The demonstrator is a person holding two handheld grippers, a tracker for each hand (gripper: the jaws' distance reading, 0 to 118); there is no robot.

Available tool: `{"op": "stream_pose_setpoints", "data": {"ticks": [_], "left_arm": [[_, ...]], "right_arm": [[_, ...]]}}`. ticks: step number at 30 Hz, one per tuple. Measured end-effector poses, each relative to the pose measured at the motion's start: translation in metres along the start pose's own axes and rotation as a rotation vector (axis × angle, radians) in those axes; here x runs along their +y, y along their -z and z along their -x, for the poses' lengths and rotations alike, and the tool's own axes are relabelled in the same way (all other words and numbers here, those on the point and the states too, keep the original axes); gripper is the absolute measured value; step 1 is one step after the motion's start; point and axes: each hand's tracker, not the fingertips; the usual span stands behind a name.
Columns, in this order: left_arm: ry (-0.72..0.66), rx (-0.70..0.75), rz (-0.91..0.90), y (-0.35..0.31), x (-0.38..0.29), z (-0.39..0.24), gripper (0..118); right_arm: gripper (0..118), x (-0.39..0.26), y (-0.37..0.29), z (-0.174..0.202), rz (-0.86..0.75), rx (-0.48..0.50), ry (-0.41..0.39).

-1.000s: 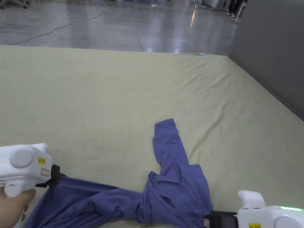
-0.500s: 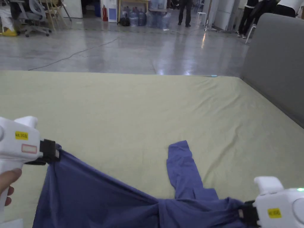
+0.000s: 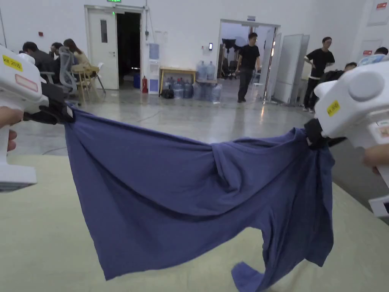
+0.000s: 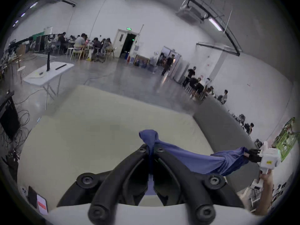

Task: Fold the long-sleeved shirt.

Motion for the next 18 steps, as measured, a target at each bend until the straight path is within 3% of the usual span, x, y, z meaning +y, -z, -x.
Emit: {"op": "stream_pose_setpoints", "data": {"ticks": [6,10,18], "left_arm": [[-0.059,0.007,-0.028,0.038,0.075,0.001,0],[-0.130,0.026,-0.032,0.058,0.096,0.008,0],[-0.108,0.072,0.016,0.109,0.067,0.018,0]], "right_arm": [[3,0.081,0.002,-0.003,-0.035,-0.049,-0.011],[3,0.115,0.015,-0.012,-0.044,-0.062,0.091],[3,0.093,0.085,0.015,0.040,-0.062,0.023]]}}
